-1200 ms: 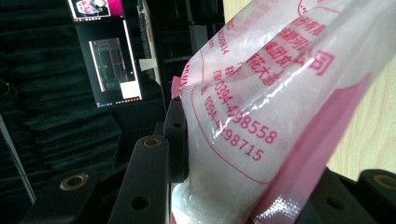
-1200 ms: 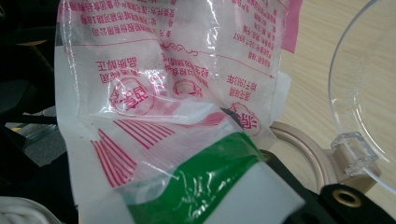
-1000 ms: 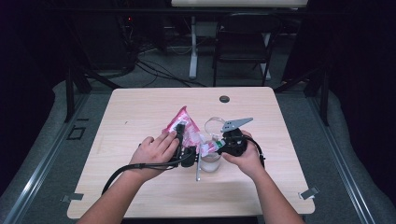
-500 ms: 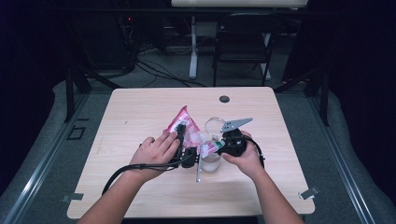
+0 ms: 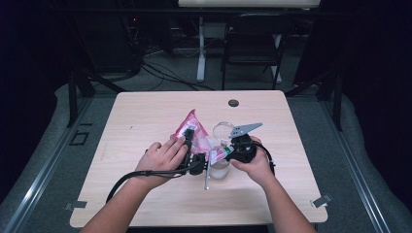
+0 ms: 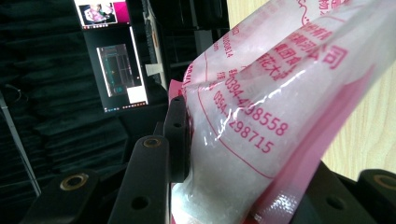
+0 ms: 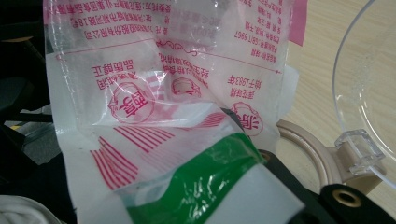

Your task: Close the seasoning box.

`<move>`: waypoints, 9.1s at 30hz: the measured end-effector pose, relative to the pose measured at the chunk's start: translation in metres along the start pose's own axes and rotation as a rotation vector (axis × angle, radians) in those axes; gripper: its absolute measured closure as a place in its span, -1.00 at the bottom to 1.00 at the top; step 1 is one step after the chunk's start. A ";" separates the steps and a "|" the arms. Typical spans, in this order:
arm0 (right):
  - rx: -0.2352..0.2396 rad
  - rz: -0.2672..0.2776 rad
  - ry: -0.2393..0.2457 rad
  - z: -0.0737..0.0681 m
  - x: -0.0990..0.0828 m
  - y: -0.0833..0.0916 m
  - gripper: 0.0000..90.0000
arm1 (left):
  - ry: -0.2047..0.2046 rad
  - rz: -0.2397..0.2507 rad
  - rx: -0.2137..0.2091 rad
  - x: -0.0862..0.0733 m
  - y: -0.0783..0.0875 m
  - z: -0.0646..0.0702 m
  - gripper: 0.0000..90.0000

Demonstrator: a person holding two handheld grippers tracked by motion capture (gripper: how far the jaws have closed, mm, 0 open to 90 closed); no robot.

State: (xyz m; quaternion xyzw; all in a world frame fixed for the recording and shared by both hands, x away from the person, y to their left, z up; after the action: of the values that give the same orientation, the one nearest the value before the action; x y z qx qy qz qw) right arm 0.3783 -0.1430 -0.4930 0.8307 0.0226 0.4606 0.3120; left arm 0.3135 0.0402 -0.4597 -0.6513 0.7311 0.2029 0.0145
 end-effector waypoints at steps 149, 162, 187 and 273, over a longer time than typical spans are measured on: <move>0.000 0.001 0.016 0.001 0.000 0.006 1.00 | -0.016 -0.006 -0.041 -0.011 -0.004 -0.009 0.47; -0.003 -0.017 0.026 0.000 0.000 0.004 1.00 | -0.015 0.002 -0.042 -0.011 -0.003 -0.009 0.50; -0.031 -0.013 0.023 0.000 0.000 0.001 1.00 | -0.030 -0.004 -0.054 -0.005 0.004 -0.008 0.83; -0.092 -0.025 0.087 -0.014 0.007 -0.007 1.00 | 0.439 0.048 -0.210 -0.037 0.002 0.038 0.88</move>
State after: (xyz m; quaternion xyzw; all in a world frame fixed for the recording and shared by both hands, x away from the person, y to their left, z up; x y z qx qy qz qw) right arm 0.3730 -0.1283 -0.4856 0.7944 0.0250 0.4928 0.3542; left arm 0.3081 0.0871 -0.4833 -0.6602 0.7069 0.1317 -0.2170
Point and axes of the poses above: each handheld gripper's, and its own axes: y roughly backward along the jaws, x roughly out of its top, z roughly to its right, the point moved 1 cm from there along -y, roughly forward along the jaws, and after that the axes turned 9 degrees about -y, right-handed, at the moved point
